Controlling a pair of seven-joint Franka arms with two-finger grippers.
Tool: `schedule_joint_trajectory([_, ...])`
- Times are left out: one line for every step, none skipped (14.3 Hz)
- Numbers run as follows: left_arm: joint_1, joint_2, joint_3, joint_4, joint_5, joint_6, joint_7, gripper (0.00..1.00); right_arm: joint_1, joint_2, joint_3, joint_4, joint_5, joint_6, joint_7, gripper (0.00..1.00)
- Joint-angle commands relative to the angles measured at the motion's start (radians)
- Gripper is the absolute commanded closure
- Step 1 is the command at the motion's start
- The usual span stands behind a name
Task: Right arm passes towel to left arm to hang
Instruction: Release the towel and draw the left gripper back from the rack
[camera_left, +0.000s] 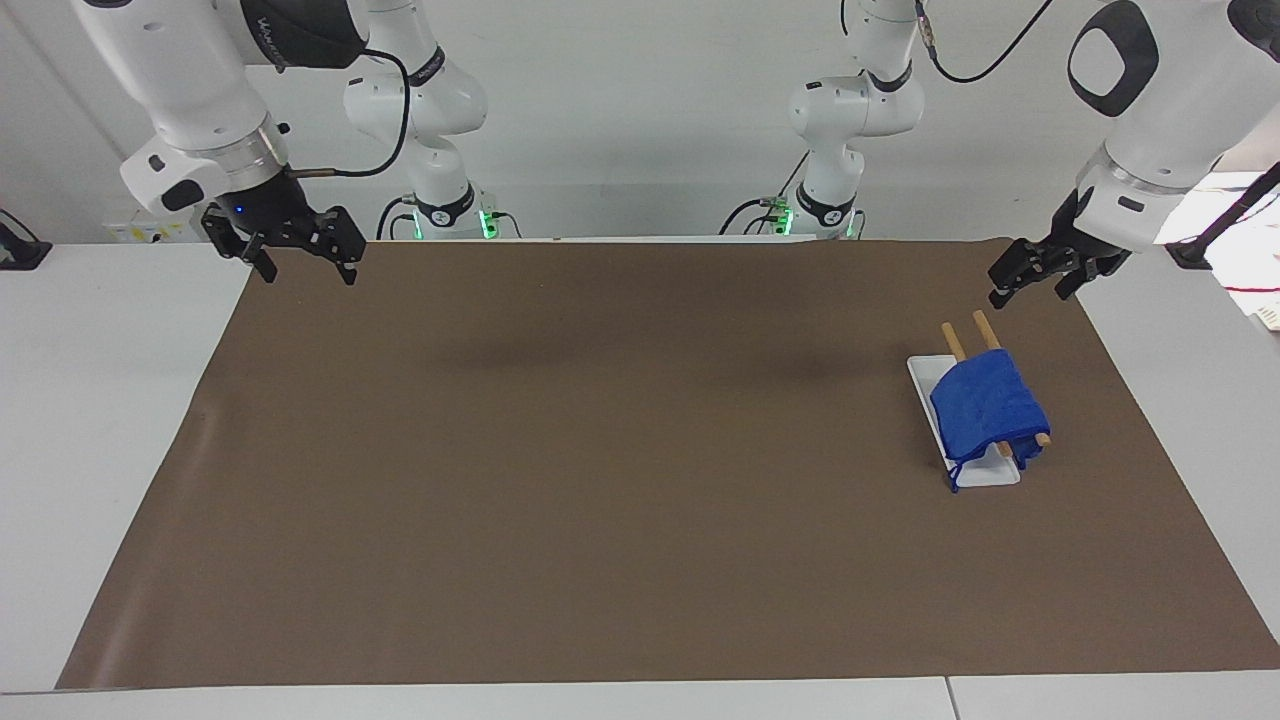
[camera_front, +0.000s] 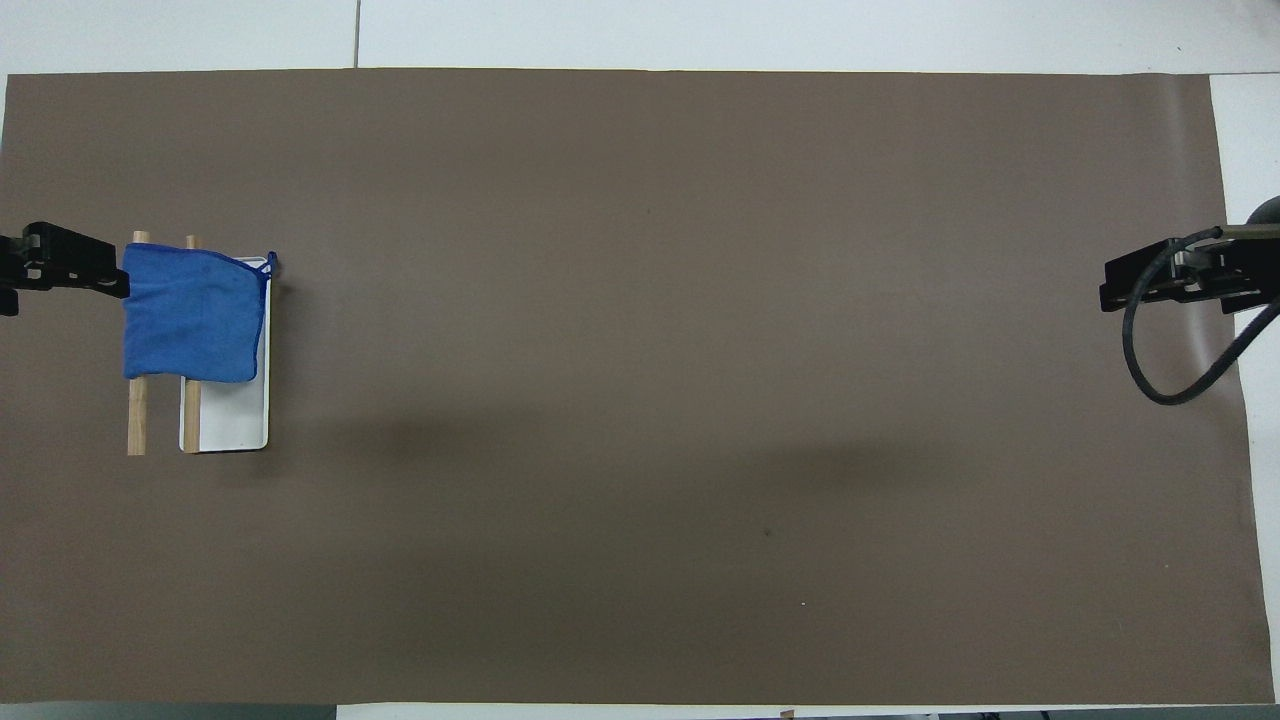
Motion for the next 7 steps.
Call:
schedule_joint_trajectory([-0.003, -0.02, 0.001, -0.026, -0.01, -0.015, 0.018, 0.0, -0.009, -0.021, 0.003, -0.025, 0.016, 0.01, 0.0, 0.0])
schedule_joint_trajectory([0.0, -0.02, 0.001, -0.026, -0.01, -0.014, 0.016, 0.0, -0.007, -0.023, 0.003, -0.027, 0.016, 0.009, 0.0, 0.0])
schedule_joint_trajectory([0.0, -0.02, 0.001, -0.026, -0.01, -0.014, 0.016, 0.0, -0.007, -0.023, 0.003, -0.027, 0.016, 0.01, 0.0, 0.0])
schedule_joint_trajectory([-0.001, -0.02, 0.001, -0.026, -0.01, -0.014, 0.016, 0.0, -0.007, -0.023, 0.003, -0.025, 0.016, 0.01, 0.0, 0.0])
schedule_joint_trajectory([-0.004, -0.02, 0.001, -0.028, -0.01, -0.014, 0.015, 0.0, -0.009, -0.021, 0.003, -0.027, 0.016, 0.01, 0.0, 0.0])
schedule_joint_trajectory([-0.004, -0.02, 0.001, -0.028, -0.01, -0.014, 0.015, 0.0, -0.009, -0.021, 0.003, -0.025, 0.016, 0.009, 0.0, 0.0])
schedule_joint_trajectory([-0.006, -0.02, -0.001, -0.028, -0.01, -0.017, 0.016, 0.0, -0.009, -0.021, 0.003, -0.025, 0.016, 0.01, 0.0, 0.0])
